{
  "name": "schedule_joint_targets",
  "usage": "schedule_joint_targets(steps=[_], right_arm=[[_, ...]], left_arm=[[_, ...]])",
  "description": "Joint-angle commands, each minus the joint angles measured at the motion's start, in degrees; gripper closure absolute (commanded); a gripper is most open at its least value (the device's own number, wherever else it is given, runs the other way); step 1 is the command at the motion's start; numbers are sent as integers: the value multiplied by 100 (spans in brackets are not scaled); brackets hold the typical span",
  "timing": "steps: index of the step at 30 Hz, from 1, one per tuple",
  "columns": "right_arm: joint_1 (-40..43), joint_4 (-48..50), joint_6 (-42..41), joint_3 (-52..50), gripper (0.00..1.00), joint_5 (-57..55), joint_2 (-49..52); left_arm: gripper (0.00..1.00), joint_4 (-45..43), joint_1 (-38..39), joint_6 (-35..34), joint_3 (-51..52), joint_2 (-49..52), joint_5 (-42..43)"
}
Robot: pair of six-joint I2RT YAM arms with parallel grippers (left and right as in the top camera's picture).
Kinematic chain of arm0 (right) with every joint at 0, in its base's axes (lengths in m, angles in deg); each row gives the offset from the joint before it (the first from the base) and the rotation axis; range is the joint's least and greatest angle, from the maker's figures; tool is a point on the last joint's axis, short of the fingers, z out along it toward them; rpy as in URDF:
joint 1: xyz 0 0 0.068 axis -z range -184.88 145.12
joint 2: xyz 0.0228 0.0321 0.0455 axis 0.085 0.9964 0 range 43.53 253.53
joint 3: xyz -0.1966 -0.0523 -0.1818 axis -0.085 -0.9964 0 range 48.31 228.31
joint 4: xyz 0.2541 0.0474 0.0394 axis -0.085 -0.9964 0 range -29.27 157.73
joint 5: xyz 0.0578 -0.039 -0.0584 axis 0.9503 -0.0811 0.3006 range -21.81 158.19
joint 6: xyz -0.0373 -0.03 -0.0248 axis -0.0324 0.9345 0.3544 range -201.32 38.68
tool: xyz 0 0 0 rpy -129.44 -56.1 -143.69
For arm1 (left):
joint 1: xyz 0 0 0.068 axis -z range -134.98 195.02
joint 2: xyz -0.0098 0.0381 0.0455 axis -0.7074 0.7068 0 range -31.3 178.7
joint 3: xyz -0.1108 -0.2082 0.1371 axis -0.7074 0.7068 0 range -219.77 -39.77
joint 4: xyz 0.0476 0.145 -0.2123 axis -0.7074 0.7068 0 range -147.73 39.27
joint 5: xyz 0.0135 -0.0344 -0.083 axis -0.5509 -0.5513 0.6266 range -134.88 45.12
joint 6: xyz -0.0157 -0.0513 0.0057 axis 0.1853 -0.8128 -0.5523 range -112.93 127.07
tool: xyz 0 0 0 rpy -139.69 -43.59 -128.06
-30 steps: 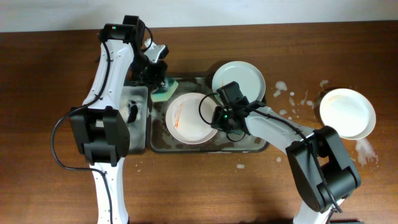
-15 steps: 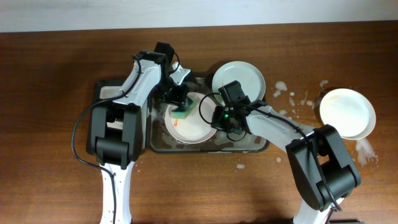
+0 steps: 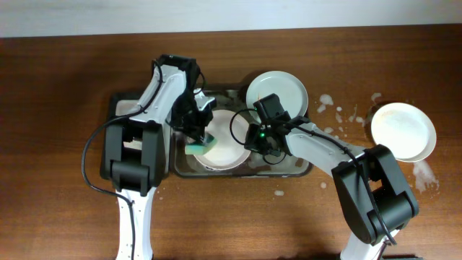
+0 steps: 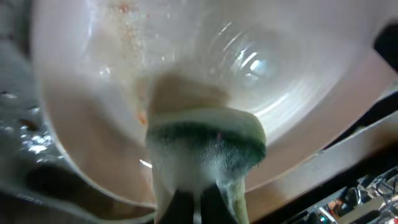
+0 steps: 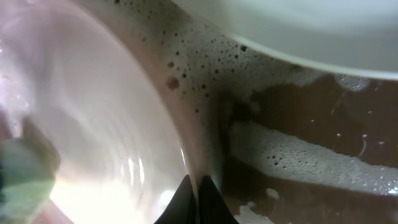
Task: Clean dirty plates on tray and stack at the side
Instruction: 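Scrub the pink plate with the sponge in the left gripper while the right holds it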
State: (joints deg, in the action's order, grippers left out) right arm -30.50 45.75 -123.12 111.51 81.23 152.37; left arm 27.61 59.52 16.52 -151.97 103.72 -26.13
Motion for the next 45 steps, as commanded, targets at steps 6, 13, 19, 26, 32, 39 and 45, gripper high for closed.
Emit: schedule_joint_targets(steps=[6, 13, 19, 26, 32, 39, 45], right_arm=[[22, 0, -17, 13, 96, 4, 98], [28, 44, 107, 13, 96, -13, 98], [26, 103, 107, 13, 96, -9, 98], [26, 127, 107, 13, 96, 11, 98], [26, 127, 107, 13, 96, 9, 98], [26, 151, 105, 13, 96, 35, 98], [26, 192, 105, 13, 96, 96, 98]], left_arm=[[100, -396, 26, 122, -1493, -2, -275], [99, -2002, 212, -1130, 435, -988, -1561], [99, -5222, 258, -1637, 4533, -3338, -1749], [99, -6900, 909, -1521, 5602, -3425, -2028], [99, -7407, 907, -1755, 5407, -3775, -2002], [99, -7206, 787, -2052, 5410, -3700, -1246], [100, -7329, 214, -1882, 5410, -3298, 210]])
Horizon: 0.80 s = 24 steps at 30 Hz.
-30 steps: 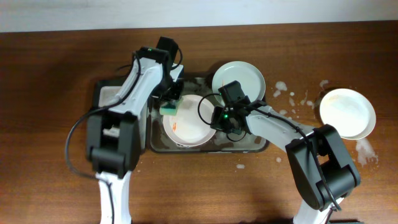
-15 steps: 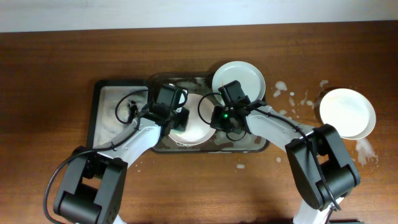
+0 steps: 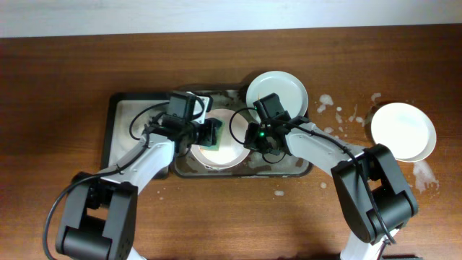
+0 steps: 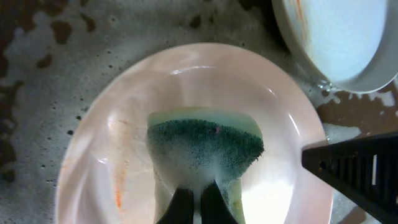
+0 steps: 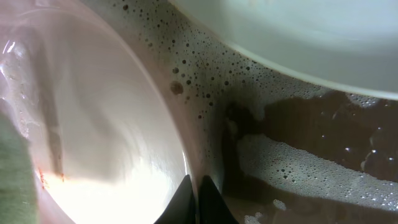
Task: Clean dirty plates on tray and stack at the side
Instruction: 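Scrub the pink plate with the sponge in the left gripper while the right holds it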
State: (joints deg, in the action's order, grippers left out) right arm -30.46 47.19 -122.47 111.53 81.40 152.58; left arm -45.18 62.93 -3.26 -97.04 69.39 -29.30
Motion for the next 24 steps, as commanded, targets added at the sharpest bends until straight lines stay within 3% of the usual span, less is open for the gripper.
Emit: schedule_joint_targets(steps=[1, 4, 8, 10, 13, 15, 19, 24], right_arm=[[22, 48, 39, 11, 96, 79, 76], [22, 50, 39, 11, 96, 79, 76], [22, 131, 39, 11, 96, 142, 76], [22, 131, 39, 11, 96, 142, 76], [22, 133, 42, 11, 96, 140, 76], [22, 153, 42, 11, 96, 140, 76], [22, 149, 44, 11, 96, 142, 76], [22, 127, 44, 11, 96, 140, 76]], left_arm=[[100, -85, -149, 96, -83, 219, 555], [99, -382, -402, 122, -83, 522, 1467], [100, -503, -789, 118, -83, 905, 2006], [100, -302, -791, 120, -83, 905, 1493], [100, 264, -782, 208, -83, 905, -79], [100, 168, -780, 313, -83, 905, -603], [100, -240, -627, 492, -120, 901, -1097], [99, 17, -48, 612, -870, 686, -1095]])
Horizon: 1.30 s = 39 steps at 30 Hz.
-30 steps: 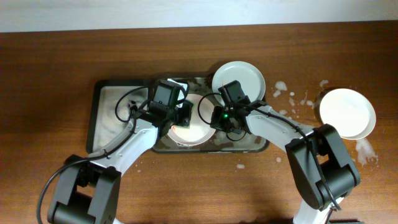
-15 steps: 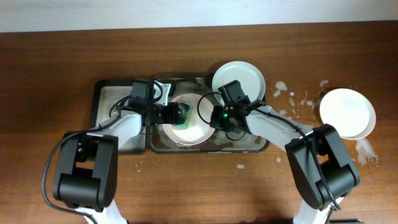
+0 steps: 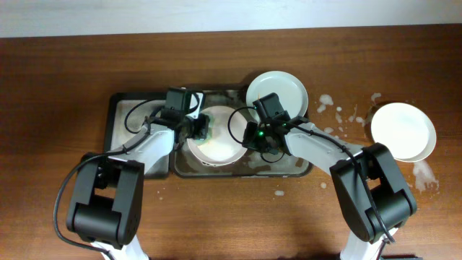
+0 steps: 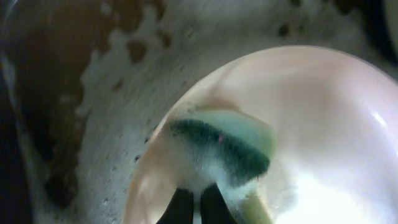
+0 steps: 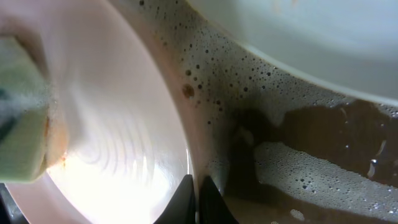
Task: Clean dirty plates on tray and stack at the side
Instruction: 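Scrub the pink plate with the sponge in the left gripper while the right holds it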
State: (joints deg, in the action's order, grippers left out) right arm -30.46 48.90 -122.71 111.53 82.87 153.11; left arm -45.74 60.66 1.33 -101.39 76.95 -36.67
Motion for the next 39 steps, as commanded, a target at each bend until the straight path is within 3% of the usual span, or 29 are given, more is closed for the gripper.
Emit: schedule_joint_targets(steps=[1, 7, 9, 12, 14, 19, 23, 31, 35, 38, 39], right_arm=[[22, -44, 70, 11, 96, -7, 24], [22, -44, 68, 11, 96, -7, 24], [22, -39, 68, 11, 96, 0, 24], [22, -42, 68, 11, 96, 15, 24], [22, -42, 68, 11, 96, 15, 24], [22, -42, 68, 11, 96, 15, 24], [22, -44, 70, 11, 96, 15, 24], [22, -42, 68, 11, 96, 15, 24], [22, -44, 70, 11, 96, 15, 24], [22, -46, 70, 11, 96, 15, 24], [22, -52, 70, 11, 96, 15, 24]], left_arm=[[99, 105, 251, 153, -564, -234, -358], [99, 754, 258, 153, -588, -1174, -551], [100, 1196, 293, 295, -476, -1021, -595], [99, 1211, 817, 1222, -398, -433, -660], [99, 1204, 1093, 1276, -398, -33, -1106], [100, 1340, 1121, 1272, -398, 501, -1132], [100, 1360, 1119, 249, -398, 599, -3394], [100, 1095, 1121, -153, -468, 581, -5108], [99, 1080, 1257, -409, -1001, 210, -5119], [100, 1176, 1311, -404, -1099, -273, -4168], [100, 1386, 1309, -407, -1099, -396, -3506]])
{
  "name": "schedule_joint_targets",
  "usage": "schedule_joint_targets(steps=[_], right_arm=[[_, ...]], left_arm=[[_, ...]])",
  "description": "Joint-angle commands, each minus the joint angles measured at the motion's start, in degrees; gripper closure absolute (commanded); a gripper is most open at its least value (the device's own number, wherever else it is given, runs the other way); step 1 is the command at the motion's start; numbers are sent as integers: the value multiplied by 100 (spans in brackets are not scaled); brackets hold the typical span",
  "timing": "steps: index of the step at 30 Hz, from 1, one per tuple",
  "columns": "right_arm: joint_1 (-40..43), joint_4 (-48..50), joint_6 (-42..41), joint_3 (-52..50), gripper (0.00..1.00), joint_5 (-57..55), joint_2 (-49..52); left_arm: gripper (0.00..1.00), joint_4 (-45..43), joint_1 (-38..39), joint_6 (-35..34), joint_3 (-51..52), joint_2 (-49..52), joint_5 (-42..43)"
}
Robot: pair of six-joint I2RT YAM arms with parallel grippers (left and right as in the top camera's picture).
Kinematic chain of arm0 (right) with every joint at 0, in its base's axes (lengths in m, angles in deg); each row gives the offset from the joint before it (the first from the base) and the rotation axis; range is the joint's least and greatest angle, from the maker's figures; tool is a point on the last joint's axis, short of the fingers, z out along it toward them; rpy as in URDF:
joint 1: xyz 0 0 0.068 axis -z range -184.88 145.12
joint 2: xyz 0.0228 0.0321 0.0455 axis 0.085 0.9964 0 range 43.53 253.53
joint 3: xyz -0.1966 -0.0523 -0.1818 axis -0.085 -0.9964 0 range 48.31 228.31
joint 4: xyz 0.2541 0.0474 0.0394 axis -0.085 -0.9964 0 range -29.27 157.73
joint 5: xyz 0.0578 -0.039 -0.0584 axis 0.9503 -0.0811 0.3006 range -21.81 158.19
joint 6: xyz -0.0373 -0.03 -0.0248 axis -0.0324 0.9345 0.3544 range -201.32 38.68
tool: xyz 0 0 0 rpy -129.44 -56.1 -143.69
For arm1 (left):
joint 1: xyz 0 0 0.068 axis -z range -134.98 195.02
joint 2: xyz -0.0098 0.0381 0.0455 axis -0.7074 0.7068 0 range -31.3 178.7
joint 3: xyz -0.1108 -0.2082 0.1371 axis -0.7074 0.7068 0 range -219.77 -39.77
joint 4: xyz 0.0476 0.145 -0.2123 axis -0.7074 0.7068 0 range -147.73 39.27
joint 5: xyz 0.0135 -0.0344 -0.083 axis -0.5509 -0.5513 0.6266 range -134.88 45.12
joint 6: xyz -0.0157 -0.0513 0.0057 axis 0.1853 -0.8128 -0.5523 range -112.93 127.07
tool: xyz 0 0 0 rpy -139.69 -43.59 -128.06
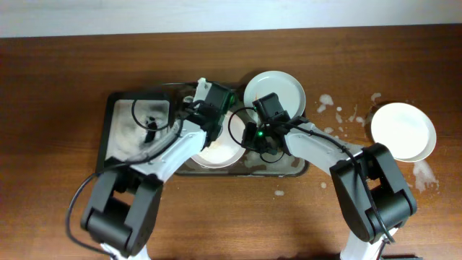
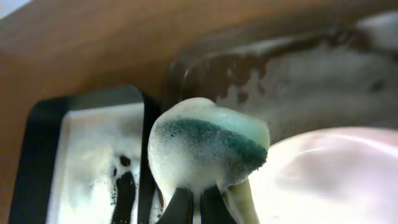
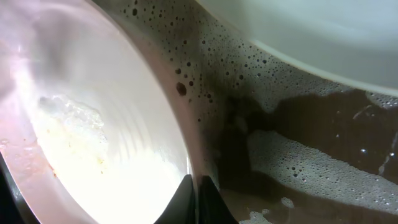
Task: Clean dirty plates on tray and stack at the side
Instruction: 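Scrub the pink plate with the sponge in the left gripper while the right holds it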
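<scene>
A pale pink plate [image 1: 219, 149] lies in the soapy metal tray [image 1: 299, 167], with a patch of suds and faint orange smears on its face [image 3: 74, 134]. My right gripper [image 3: 194, 186] is shut on its right rim. My left gripper [image 2: 198, 198] is shut on a foamy green sponge [image 2: 208, 146]. It holds the sponge off the plate, over the tray's far edge [image 1: 214, 101]. A second white plate [image 1: 274, 89] leans on the tray's far right corner. A clean white plate [image 1: 403, 130] sits alone on the table at the right.
A black tray [image 1: 119, 130] with foam in it adjoins the metal tray on the left. Foam and water spots [image 1: 339, 113] lie on the wooden table between the tray and the clean plate. Bubbly brown water [image 3: 311, 155] covers the metal tray's floor.
My left gripper with the sponge was pressed on the pink plate's left part; now it is off the plate, further right at the tray's far edge. Suds remain on the plate. My right gripper still holds the rim.
The sponge was first pressed on the plate's near left side, then on its middle, then at its left rim. Now it is off the plate. My right gripper stayed shut on the right rim at every moment. The orange smears have faded.
</scene>
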State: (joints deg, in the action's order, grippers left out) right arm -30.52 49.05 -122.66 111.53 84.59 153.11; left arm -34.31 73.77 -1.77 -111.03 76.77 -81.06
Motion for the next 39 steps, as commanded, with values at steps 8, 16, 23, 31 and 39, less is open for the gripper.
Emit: schedule_joint_targets(steps=[8, 16, 23, 31, 39], right_arm=[[28, -79, 66, 11, 96, -155, 24], [28, -98, 66, 11, 96, -157, 24], [28, -144, 66, 11, 96, -157, 24], [28, -144, 66, 11, 96, -157, 24], [28, -144, 68, 11, 96, -157, 24]], left_arm=[[100, 680, -4, 1611, 114, -243, 3978], [100, 407, -4, 1751, 114, 345, 4282], [99, 592, -824, 1397, 116, 603, 4240], [99, 785, -1213, 1298, -516, 579, 3936], [100, 2905, -1016, 1158, -2872, 568, 3314]])
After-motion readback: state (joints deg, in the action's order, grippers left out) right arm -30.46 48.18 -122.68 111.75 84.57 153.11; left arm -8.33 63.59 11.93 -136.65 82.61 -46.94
